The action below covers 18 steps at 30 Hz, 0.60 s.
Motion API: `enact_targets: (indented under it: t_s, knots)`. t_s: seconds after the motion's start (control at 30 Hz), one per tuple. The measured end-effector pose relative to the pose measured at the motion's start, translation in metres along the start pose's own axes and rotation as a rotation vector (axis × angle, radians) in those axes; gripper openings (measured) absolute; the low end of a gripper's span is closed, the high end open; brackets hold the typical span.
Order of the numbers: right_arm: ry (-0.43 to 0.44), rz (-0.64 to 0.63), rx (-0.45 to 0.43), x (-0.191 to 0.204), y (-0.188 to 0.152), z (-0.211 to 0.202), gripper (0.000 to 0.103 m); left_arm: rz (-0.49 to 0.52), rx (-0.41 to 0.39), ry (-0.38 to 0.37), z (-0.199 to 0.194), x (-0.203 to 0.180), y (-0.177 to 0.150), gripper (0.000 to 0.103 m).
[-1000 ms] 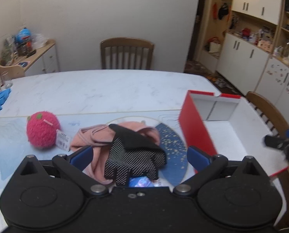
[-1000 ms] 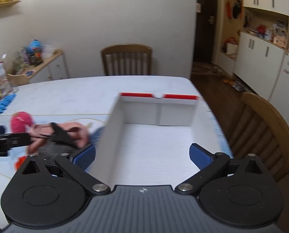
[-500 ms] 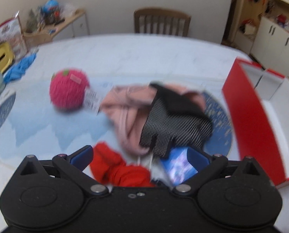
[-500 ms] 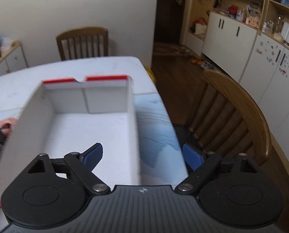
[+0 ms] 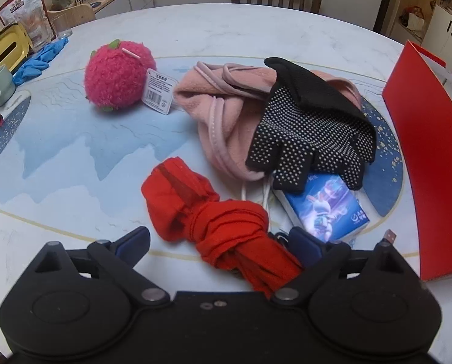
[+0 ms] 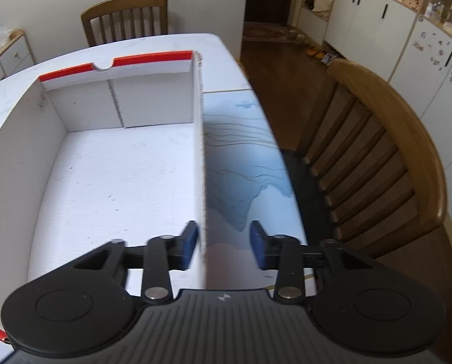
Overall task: Organize objects
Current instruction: 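Reach the left gripper down to the red cloth bundle and grasp it, then lift the red cloth with the left gripper and carry it into the box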
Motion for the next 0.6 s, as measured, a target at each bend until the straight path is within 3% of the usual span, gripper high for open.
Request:
enact_targets:
  t_s: [0.1, 0.27, 0.47, 0.6]
  knots:
    - [0.028, -0.013, 0.010, 0.008, -0.002, 0.002, 0.012, -0.015, -0.003, -0.008, 0.000, 0.001, 0.002, 0.093]
    - [0.064, -0.048, 0.008, 0.023, -0.001, 0.002, 0.005, -0.061, 0.005, -0.019, -0.003, 0.008, 0.005, 0.084]
    - [0.107, -0.077, 0.004, 0.032, -0.003, 0.001, 0.005, -0.165, 0.023, -0.003, 0.002, 0.029, 0.012, 0.084]
    - [0.126, -0.119, -0.005, 0.042, -0.006, -0.001, 0.005, -0.155, 0.041, -0.018, 0.011, 0.025, 0.013, 0.083]
Point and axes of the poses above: each gripper's, at about its wrist camera, not at the fingertips, and z roughly the way its jaws point, x to its left, y to its top, the point moved 6 cm from there along z, roughly the way its jaws point, and after that the axes turned 12 degrees about -x, right-handed, at the moved point
